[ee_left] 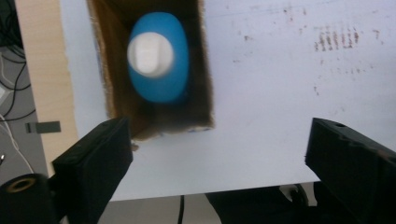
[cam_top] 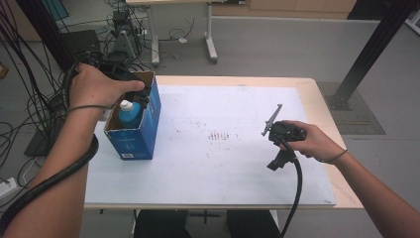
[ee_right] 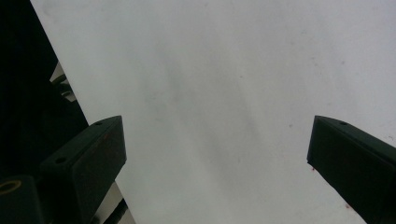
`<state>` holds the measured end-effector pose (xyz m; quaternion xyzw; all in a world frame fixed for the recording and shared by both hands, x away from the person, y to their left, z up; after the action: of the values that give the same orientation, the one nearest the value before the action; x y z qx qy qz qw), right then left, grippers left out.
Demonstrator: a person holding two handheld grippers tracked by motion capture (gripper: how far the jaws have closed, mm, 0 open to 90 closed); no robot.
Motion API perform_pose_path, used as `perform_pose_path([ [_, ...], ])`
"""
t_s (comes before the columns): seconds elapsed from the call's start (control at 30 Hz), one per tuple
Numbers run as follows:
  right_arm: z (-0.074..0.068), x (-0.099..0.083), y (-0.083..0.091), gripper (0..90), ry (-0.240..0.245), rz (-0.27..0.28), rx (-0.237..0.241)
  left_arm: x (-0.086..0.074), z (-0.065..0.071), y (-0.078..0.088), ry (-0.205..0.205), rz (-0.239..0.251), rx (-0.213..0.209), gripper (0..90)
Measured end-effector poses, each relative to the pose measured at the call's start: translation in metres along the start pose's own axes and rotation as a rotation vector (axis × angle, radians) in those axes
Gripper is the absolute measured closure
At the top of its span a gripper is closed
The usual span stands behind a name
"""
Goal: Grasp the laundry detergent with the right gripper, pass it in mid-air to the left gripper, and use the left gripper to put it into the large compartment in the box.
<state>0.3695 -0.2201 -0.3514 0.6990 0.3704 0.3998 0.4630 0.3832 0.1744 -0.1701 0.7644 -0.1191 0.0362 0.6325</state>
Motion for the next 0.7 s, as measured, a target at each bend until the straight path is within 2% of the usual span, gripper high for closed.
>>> perform_pose_path([
  [0.03, 0.0, 0.0, 0.0, 4.5, 0.004, 0.0, -0.001, -0.001, 0.005, 0.001, -0.012, -0.004, -0.011, 5.9],
  [0.13, -0.001, 0.003, 0.002, 4.4, 0.0, -0.002, -0.005, -0.002, 0.017, 0.002, -0.057, -0.008, -0.004, 4.7],
  [0.4, -0.004, 0.008, 0.0, 4.4, 0.01, 0.004, 0.0, -0.004, 0.053, 0.0, -0.16, -0.01, -0.043, 4.6],
  [0.47, -0.004, 0.008, -0.002, 4.5, 0.011, -0.002, 0.002, -0.004, 0.061, -0.005, -0.178, -0.008, -0.057, 4.6],
  [0.57, -0.005, 0.009, -0.003, 4.5, 0.014, -0.001, 0.006, -0.004, 0.072, -0.013, -0.209, -0.016, -0.056, 4.7],
  [0.7, -0.004, 0.009, -0.003, 4.5, 0.023, -0.003, 0.004, -0.003, 0.085, -0.019, -0.228, -0.011, -0.073, 4.8],
])
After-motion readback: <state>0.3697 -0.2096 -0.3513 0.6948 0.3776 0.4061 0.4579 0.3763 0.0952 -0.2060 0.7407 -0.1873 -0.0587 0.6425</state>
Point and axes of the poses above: each handheld gripper's, and its own axes: y roughly backward along the jaws, x roughly out of its top, z roughly to its right, the point moved 1 cm from there along -y, roughly forward along the jaws, and after that the axes turned 11 degrees about x, right-handed, at the moved point
